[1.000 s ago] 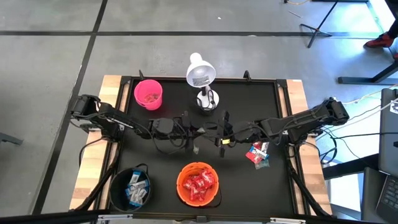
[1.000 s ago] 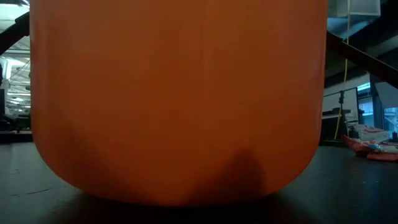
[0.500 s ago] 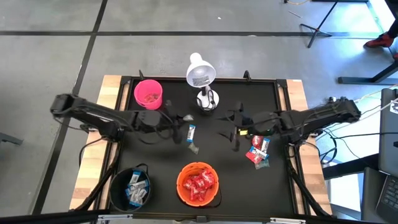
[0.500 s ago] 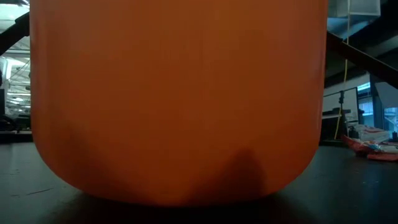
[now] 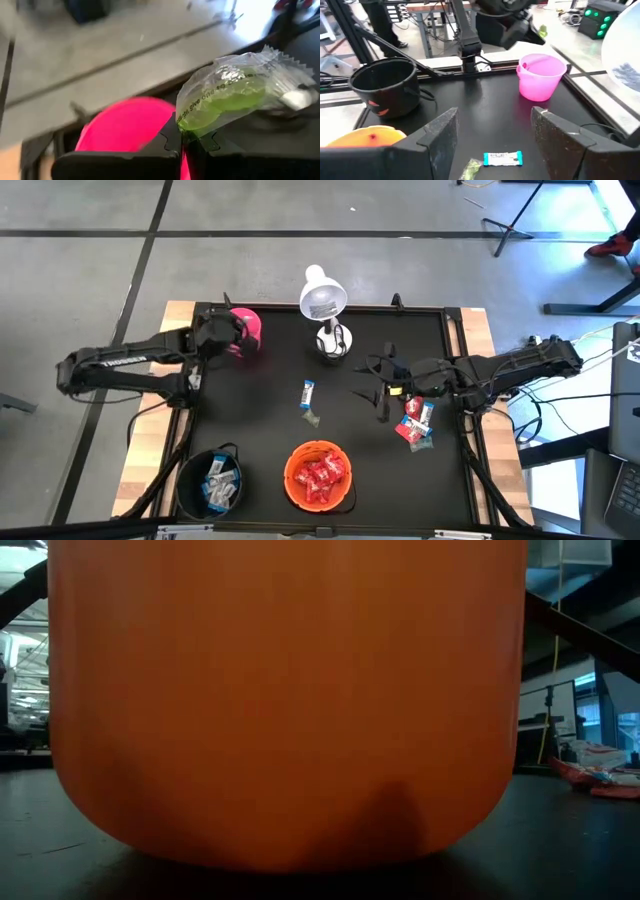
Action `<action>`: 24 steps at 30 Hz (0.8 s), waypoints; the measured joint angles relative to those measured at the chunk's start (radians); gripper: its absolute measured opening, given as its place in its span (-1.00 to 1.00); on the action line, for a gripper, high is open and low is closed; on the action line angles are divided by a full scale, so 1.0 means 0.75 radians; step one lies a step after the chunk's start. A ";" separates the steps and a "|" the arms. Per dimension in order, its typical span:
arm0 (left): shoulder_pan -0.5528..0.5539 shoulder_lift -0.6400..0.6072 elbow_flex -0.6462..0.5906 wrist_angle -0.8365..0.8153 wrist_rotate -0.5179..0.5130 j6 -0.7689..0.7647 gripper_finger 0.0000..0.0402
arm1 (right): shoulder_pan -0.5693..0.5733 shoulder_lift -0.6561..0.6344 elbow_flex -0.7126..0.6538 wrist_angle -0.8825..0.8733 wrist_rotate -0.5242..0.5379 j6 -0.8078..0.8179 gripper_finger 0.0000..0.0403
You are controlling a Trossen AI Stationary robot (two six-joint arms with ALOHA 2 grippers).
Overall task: Sort candy
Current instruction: Put the green candy into the pink bucket
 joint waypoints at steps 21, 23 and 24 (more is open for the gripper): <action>0.274 0.062 -0.001 -0.073 0.353 0.125 -0.56 | 0.000 0.000 0.000 -0.158 -0.051 0.070 0.21; 0.274 0.059 -0.001 -0.073 0.353 0.125 -0.49 | 0.000 -0.003 0.000 -0.176 -0.065 0.065 0.21; 0.274 0.053 -0.001 -0.073 0.352 0.125 -0.47 | 0.000 -0.006 0.001 -0.187 -0.068 0.063 0.21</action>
